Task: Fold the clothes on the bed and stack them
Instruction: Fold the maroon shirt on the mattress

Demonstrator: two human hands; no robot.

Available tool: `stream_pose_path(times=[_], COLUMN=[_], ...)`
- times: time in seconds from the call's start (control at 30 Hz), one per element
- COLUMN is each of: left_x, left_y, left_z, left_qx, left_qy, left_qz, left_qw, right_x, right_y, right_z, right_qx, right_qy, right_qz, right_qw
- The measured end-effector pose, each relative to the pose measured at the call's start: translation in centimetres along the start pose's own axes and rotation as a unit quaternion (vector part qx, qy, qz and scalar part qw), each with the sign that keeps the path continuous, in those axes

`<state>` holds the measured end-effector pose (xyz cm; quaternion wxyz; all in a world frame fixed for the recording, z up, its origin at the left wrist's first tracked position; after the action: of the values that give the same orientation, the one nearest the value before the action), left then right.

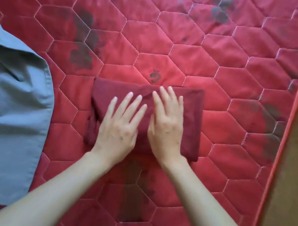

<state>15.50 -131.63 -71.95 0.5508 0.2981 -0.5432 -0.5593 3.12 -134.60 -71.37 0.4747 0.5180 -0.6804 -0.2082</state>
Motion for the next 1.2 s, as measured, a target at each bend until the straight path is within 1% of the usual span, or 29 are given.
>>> stream_pose_path(times=[0.07, 0.13, 0.2, 0.27, 0.3, 0.33, 0.4, 0.47, 0.5, 0.53, 0.57, 0.63, 0.67, 0.73, 0.77, 0.83, 0.9, 1.03, 1.1, 1.2], left_x=[-1.4, -1.9, -1.7, -1.4, -1.4, -1.5, -1.9, -1.8, -1.6, -1.2, -0.8, 0.0, 0.3, 0.6, 0.6, 0.0, -0.5, -0.6, -0.8, -1.8], left_y=[-2.1, -3.7, -4.7, -4.8, -4.5, -4.2, -3.3, -2.3, -1.8, -1.4, -1.1, -1.1, -1.4, -2.3, -2.8, -3.8, -4.3, -3.2, -2.5, -1.1], left_z=[0.7, -0.6, -2.8, -5.3, -6.5, -7.6, -9.3, -10.3, -10.3, -9.9, -9.1, -6.6, -5.1, -2.5, -1.7, -1.8, -3.9, -9.4, -11.3, -11.6], left_qx=[0.033, 0.062, 0.069, 0.07, 0.071, 0.069, 0.071, 0.079, 0.081, 0.077, 0.067, 0.043, 0.028, 0.006, 0.005, 0.021, 0.04, 0.038, 0.022, -0.033], left_qy=[-0.01, -0.003, 0.009, 0.062, 0.093, 0.118, 0.161, 0.219, 0.24, 0.24, 0.217, 0.124, 0.073, 0.002, -0.012, 0.002, 0.029, 0.027, 0.049, 0.118], left_qz=[-0.049, -0.084, -0.089, -0.078, -0.077, -0.079, -0.079, -0.052, -0.026, 0.002, 0.025, 0.047, 0.046, 0.017, -0.004, -0.053, -0.089, -0.113, -0.11, -0.071], left_qw=[0.998, 0.995, 0.994, 0.993, 0.99, 0.987, 0.981, 0.971, 0.967, 0.968, 0.973, 0.99, 0.996, 1.0, 1.0, 0.998, 0.995, 0.993, 0.993, 0.99], right_x=[-2.7, -3.5, -3.1, -2.8, -2.8, -2.8, -3.1, -3.1, -2.8, -2.5, -2.1, -1.4, -1.3, -1.5, -1.8, -2.5, -2.8, -3.2, -3.6, -3.8], right_y=[-1.8, -3.1, -3.5, -2.9, -2.2, -1.4, 0.4, 2.0, 2.5, 2.8, 2.8, 2.0, 1.2, -0.7, -1.7, -3.1, -3.2, -0.5, 0.8, 2.0], right_z=[-0.9, 0.7, 3.4, 6.2, 7.5, 8.9, 11.3, 12.3, 12.1, 11.4, 10.4, 7.8, 6.4, 3.6, 2.5, 1.8, 3.3, 8.1, 9.5, 9.7], right_qx=[-0.022, -0.073, -0.121, -0.169, -0.199, -0.227, -0.269, -0.283, -0.278, -0.263, -0.241, -0.206, -0.194, -0.167, -0.159, -0.172, -0.208, -0.254, -0.245, -0.21], right_qy=[0.049, 0.059, 0.073, 0.071, 0.051, 0.012, -0.099, -0.187, -0.204, -0.201, -0.182, -0.111, -0.068, 0.009, 0.039, 0.066, 0.042, -0.08, -0.14, -0.153], right_qz=[-0.069, -0.115, -0.139, -0.138, -0.135, -0.135, -0.139, -0.123, -0.107, -0.089, -0.072, -0.056, -0.059, -0.087, -0.108, -0.16, -0.186, -0.155, -0.148, -0.123], right_qw=[0.996, 0.989, 0.98, 0.973, 0.969, 0.964, 0.948, 0.933, 0.933, 0.939, 0.95, 0.971, 0.977, 0.982, 0.98, 0.97, 0.959, 0.951, 0.948, 0.958])
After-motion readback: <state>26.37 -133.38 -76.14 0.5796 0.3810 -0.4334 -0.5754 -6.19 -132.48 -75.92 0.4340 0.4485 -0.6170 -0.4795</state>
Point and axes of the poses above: each hand's wrist, its own x-axis towards the middle knuckle, its own y-axis out of the back of the hand, z = x × y, the point moved 2 cm from there along x, towards the middle knuckle, and after that the axes turned 14 degrees about z, right-handed, at the moved point
